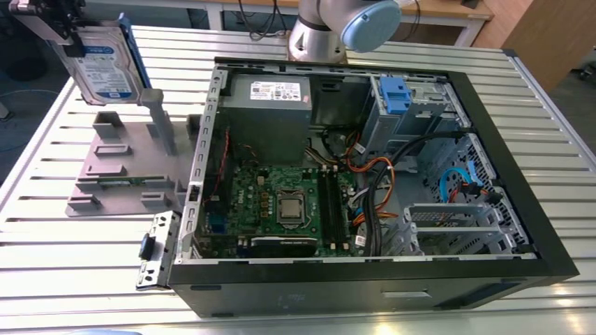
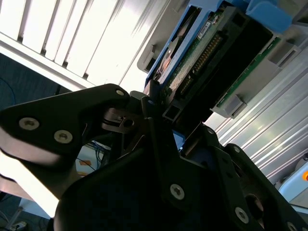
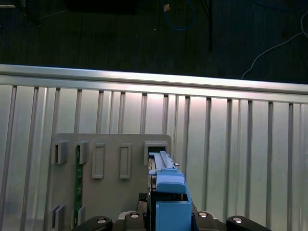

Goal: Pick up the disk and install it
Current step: 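Pick up the disk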

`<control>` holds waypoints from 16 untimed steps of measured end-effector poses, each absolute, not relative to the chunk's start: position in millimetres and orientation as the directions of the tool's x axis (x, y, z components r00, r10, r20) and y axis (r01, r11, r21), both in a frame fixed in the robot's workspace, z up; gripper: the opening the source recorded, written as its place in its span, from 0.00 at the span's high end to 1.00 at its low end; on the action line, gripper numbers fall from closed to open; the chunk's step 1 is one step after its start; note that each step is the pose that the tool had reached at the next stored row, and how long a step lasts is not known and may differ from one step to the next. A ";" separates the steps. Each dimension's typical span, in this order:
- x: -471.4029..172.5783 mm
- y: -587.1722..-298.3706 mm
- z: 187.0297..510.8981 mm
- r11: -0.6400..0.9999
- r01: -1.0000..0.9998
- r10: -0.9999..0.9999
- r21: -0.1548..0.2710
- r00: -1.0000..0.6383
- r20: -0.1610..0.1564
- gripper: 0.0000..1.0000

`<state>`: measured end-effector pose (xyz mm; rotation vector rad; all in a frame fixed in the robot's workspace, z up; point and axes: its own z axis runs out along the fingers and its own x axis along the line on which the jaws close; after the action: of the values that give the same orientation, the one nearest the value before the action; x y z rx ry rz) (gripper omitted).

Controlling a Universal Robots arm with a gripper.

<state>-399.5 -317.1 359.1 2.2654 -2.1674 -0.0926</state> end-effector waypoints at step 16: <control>-399.6 -317.1 362.3 -0.045 -0.998 -0.998 0.045 0.043 -0.039 0.63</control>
<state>-399.6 -317.1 362.3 2.2653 -2.1673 -0.0927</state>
